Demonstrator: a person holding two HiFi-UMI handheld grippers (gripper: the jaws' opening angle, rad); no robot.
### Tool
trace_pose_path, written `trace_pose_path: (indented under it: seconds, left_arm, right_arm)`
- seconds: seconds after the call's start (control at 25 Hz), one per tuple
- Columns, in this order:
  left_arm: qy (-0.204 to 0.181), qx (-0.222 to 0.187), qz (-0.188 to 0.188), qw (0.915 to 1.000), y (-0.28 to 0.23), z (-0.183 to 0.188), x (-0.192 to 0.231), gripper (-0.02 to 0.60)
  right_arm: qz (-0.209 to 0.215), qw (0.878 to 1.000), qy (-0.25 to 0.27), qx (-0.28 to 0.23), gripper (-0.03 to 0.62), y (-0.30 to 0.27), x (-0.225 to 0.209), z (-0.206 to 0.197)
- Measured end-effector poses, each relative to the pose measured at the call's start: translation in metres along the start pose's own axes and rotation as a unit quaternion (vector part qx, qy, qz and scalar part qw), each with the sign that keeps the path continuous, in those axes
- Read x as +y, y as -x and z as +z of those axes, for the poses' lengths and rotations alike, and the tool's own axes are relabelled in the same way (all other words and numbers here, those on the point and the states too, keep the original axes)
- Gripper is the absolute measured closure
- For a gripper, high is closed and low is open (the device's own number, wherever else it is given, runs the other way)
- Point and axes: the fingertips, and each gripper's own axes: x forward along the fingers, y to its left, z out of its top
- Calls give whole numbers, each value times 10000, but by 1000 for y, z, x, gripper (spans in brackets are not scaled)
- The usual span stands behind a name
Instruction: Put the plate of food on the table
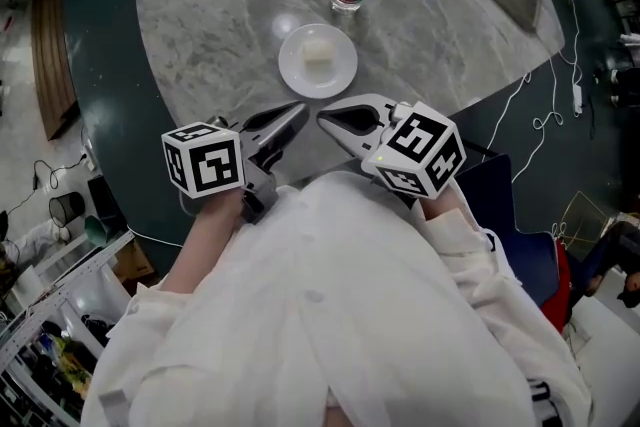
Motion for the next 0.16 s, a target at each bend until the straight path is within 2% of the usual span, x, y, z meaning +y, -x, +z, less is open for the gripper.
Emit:
trace_pose_path:
  seconds: [0.16]
  left_arm:
    - [34,-3,40,10000,0,1,1,566]
  right_arm:
    - [93,9999,-44,-30,592,-1,2,4]
